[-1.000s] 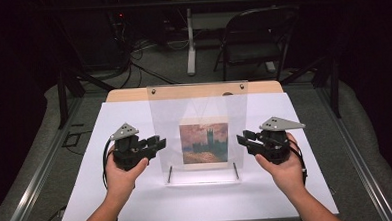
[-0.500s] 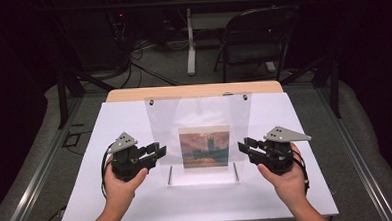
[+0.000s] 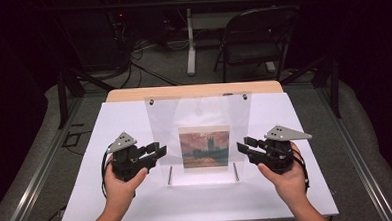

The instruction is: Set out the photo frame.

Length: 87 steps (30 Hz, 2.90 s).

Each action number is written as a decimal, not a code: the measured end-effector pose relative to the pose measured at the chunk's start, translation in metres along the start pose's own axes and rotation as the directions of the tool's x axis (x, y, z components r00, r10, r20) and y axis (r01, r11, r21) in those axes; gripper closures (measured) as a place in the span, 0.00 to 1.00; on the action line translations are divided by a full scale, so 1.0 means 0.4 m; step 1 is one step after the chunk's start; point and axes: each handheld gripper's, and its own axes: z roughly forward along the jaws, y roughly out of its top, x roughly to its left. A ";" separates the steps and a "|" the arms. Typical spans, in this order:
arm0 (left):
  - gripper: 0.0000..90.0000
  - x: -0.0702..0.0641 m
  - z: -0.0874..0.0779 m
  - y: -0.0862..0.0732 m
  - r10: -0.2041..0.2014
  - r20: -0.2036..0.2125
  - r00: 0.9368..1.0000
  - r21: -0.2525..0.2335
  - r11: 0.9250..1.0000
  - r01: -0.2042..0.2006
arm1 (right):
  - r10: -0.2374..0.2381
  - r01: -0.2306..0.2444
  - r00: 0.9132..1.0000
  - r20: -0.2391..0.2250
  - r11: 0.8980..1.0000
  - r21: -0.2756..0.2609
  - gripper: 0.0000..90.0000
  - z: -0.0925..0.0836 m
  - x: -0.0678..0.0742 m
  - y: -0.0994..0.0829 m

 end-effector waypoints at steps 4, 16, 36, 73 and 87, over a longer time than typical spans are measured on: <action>0.69 -0.002 0.000 0.000 0.003 -0.002 1.000 0.005 1.000 -0.003 | -0.009 0.009 1.000 0.001 1.000 -0.001 0.68 0.000 0.002 0.001; 0.58 -0.003 -0.005 -0.002 -0.002 -0.012 1.000 -0.009 1.000 0.002 | -0.051 0.052 0.998 0.021 0.998 -0.027 0.53 0.003 0.018 0.001; 0.37 0.004 -0.053 0.012 0.063 -0.094 0.994 -0.062 0.996 -0.069 | -0.088 0.090 0.994 0.063 0.995 -0.041 0.37 -0.021 0.015 0.014; 0.38 0.158 -0.103 -0.237 -0.034 -0.285 0.958 0.002 0.999 0.036 | -0.033 0.022 0.970 0.240 0.999 0.048 0.33 -0.047 -0.073 -0.213; 0.38 0.165 -0.061 -0.263 0.001 -0.250 0.968 0.072 0.997 0.017 | -0.019 -0.003 0.979 0.202 0.994 0.108 0.36 -0.011 -0.080 -0.251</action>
